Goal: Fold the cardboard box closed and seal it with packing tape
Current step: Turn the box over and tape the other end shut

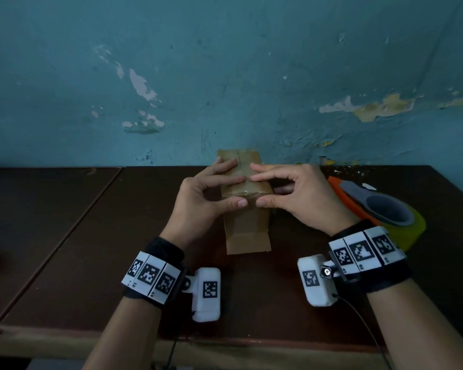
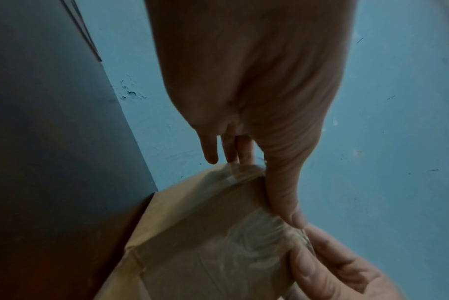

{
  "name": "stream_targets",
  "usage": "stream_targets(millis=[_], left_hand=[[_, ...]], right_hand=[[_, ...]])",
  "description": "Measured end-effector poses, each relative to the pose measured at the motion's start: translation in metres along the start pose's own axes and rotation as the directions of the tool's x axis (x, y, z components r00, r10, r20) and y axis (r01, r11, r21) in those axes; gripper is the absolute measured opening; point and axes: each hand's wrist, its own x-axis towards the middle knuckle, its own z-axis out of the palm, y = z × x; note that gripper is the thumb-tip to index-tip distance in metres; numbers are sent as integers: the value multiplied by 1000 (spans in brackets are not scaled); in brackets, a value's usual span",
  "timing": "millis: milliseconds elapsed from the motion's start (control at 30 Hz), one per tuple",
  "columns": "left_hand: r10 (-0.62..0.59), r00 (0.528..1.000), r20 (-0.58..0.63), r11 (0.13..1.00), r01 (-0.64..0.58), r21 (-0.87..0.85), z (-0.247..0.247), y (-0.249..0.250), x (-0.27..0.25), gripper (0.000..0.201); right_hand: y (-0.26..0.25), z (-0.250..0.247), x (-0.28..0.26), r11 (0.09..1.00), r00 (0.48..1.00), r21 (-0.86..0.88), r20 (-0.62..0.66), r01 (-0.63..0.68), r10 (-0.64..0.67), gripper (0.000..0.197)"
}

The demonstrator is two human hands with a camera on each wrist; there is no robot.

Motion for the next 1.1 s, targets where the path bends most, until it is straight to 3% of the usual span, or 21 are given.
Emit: stream_targets(millis=[300,567,900,1100], left_hand=[[35,999,25,998,-36,60,-2,-3,0,45],[50,998,-47,992,-45,115,3,-2,0,38],[56,998,40,986,-61,154,-4,1,1,43],[40,997,67,987,-49,151,-6,0,1,42]], right_hand=[[-2,-1,-2,1000,1000,-14,2,13,-13,46],[-4,3,-2,997,999,-68,-32,26,-28,39],[-7,-1,-4,1000,998,21,61,-19,18,44],[-12,2,-5,999,999,-31,47,-8,10,44]])
